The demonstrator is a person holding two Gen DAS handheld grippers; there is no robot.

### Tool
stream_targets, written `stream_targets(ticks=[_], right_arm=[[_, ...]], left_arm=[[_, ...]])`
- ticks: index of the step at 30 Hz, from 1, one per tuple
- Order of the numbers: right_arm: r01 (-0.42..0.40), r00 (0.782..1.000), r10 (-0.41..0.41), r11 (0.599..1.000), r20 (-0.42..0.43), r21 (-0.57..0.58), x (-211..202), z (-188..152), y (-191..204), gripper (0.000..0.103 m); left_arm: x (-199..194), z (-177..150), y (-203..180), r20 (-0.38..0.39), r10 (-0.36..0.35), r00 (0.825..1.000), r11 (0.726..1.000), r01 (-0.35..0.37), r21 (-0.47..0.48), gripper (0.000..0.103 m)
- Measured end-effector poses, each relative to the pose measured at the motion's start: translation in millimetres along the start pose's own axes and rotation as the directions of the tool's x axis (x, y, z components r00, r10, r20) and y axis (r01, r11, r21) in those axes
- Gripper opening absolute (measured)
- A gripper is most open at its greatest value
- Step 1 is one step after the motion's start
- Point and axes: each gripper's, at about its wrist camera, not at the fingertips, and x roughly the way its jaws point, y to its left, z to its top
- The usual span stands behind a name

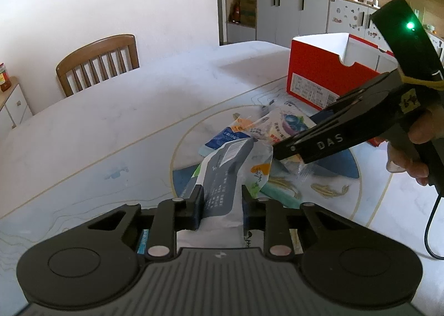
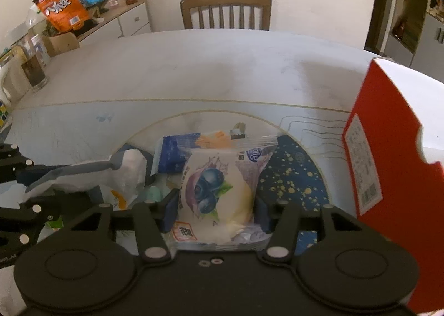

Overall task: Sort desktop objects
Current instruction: 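Carry the white-grey bag and blueberry bread bag over the red shoebox with both tools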

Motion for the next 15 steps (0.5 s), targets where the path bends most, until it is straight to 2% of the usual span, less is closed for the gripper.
stream_targets(ticks=[15], right_arm=[[-0.001, 0.999, 0.000, 1.000, 0.039, 0.027, -46.5, 0.6, -7.4, 0.054]], left_arm=[[-26.4, 6.8, -1.8, 0.054, -0.018, 0.998, 0.998, 0.021, -0.061, 0.018]])
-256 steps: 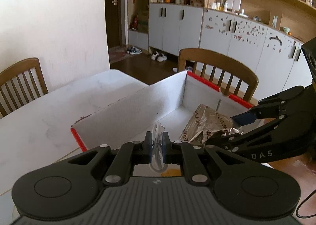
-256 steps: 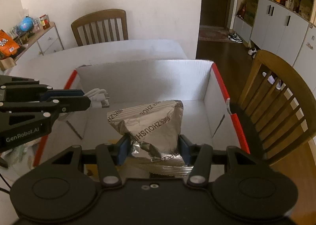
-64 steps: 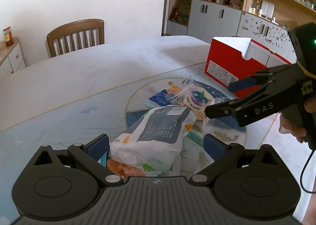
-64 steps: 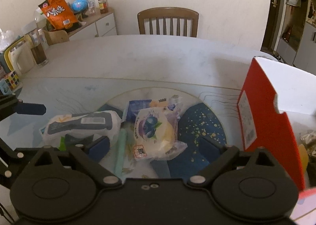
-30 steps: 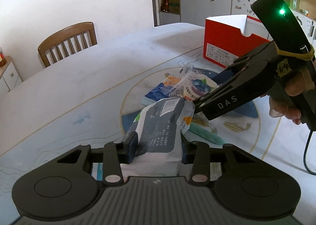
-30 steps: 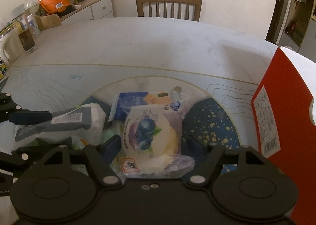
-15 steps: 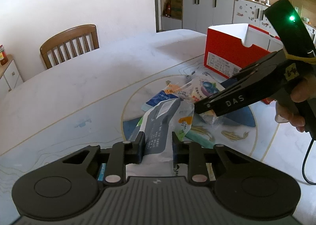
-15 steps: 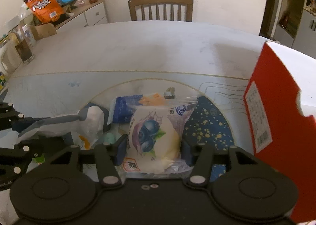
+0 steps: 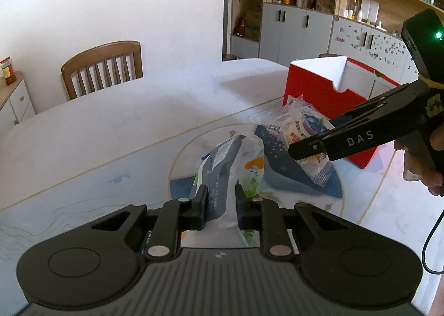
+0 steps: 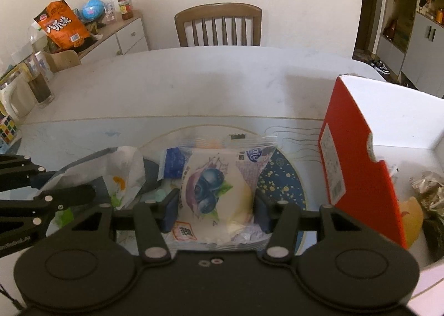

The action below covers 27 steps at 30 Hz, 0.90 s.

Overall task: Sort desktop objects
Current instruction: 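Carry the white-grey bag and blueberry bread bag over the red shoebox with both tools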

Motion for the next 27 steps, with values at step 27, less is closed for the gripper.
stream_targets(ticks=[27], right_arm=[[-0.004, 0.998, 0.002, 1.000, 0.061, 0.030, -83.5, -6.8, -14.7, 0.054]], left_arm=[[-63.2, 34.0, -43.6, 0.110, -0.091, 0.990, 0.996, 0.092, -0.003, 0.016]])
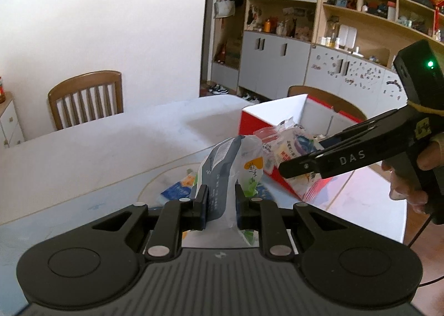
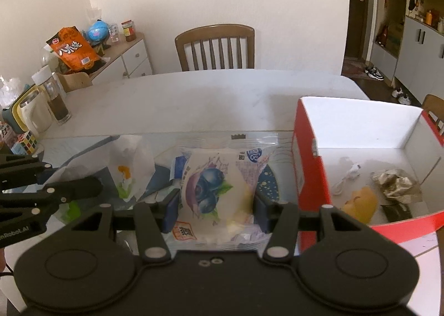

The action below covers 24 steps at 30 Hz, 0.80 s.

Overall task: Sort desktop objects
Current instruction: 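Carry the white-grey bag and blueberry bread bag over the red shoebox with both tools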

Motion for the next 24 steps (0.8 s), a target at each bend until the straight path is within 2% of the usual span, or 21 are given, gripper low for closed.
stream_targets(ticks=[10, 24], right_arm=[[0.020, 1.000, -0.020, 1.000, 0.017, 0.005, -31.6, -0.4, -23.7, 0.054], [0.043, 0.999, -0.044, 0.999, 0.027, 0.030, -44.6, 5.0, -78.9, 0.054]], left_arm=[[2.7, 20.3, -26.3, 0.008, -0.071, 0.997, 0.997, 0.071, 0.018, 0.016], [36.3, 43.1, -64.1, 0.018, -0.085, 0.996, 0.995, 0.084, 0.044, 0.016]])
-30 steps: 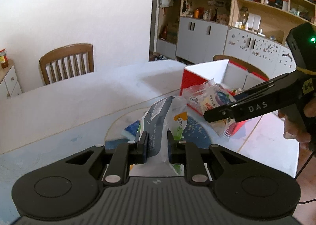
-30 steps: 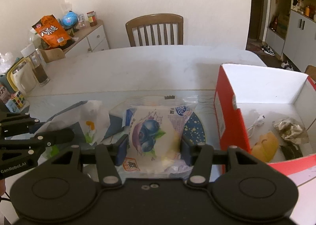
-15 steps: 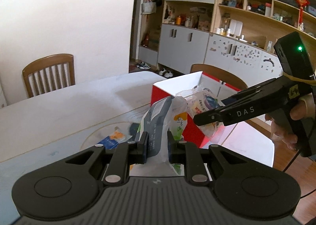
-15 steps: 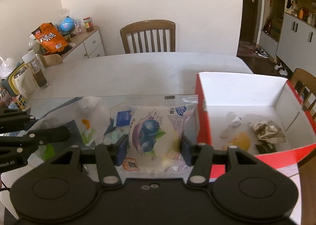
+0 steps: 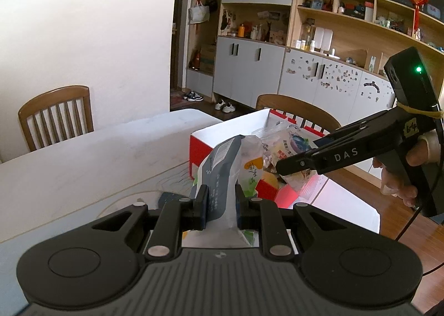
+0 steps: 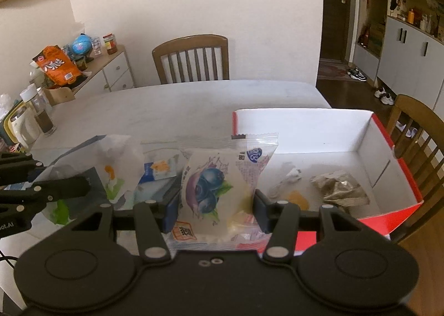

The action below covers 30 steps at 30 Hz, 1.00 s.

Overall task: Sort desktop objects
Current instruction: 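Carry the white-grey bag and blueberry bread bag over the red shoebox with both tools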

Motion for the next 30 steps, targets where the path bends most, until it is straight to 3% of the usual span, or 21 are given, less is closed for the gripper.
stream_targets(ticks=[22, 30], right_arm=[[0.034, 0.999, -0.033, 0.999, -0.019, 0.041, 4.1, 6.4, -105.6, 0.054], [0.046, 0.998, -0.046, 0.999, -0.051, 0.006, 17.1, 10.7, -132.5, 0.054]], left_arm=[[91.0, 35.0, -52.0, -0.031, -0.027, 0.999, 0.999, 0.028, 0.026, 0.016], [132.9, 47.9, -62.0, -0.059, -0.019, 0.998, 1.000, 0.020, 0.024, 0.016]])
